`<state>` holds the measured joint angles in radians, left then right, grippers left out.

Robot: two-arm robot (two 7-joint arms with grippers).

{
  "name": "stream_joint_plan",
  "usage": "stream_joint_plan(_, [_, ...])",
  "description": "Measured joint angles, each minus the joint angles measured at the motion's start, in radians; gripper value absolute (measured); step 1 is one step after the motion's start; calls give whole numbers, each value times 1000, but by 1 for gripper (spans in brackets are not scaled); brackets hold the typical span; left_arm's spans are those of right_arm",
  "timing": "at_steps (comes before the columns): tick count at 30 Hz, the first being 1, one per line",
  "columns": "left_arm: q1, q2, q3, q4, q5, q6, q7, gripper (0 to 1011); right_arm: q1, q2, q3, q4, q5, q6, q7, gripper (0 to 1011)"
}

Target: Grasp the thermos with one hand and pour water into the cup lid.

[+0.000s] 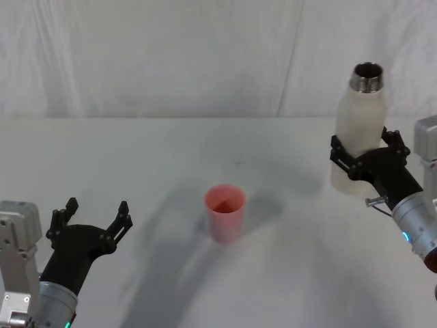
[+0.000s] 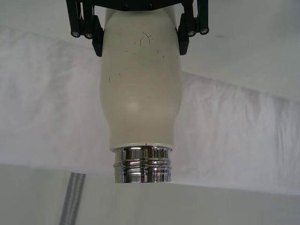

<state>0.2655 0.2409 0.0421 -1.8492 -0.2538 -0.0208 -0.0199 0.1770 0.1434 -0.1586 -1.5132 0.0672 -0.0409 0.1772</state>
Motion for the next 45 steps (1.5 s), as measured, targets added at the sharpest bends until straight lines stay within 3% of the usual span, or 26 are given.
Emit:
stream_joint_plan(4, [0,0,0,0,0,0,0,1001,4,20,-24,-7,-47,1,-3,950])
stream_joint_plan(8, [0,0,0,0,0,0,0,1001,11,47,-58,-17,-155,-7,-42,950])
stream_joint_plan(13, [0,0,0,0,0,0,0,1001,17,68,-85,-29,-263,-16,-73,950])
stream_joint_plan(14, [0,0,0,0,0,0,0,1001,17,68,-85,-29,-263,-16,-73,950])
stream_joint_plan(17, [0,0,0,0,0,0,0,1001,25,86,-109,-35,-352,-21,-94,950])
stream_joint_plan(25, [0,0,0,0,0,0,0,1001,38,121,-156,-47,-508,-25,-115,950])
stream_joint_plan(37, [0,0,0,0,0,0,0,1001,38,119,-169,-35,-549,-49,-117,950])
stream_joint_plan(45, [0,0,0,0,0,0,0,1001,54,133,-216,-9,-619,-55,-112,950])
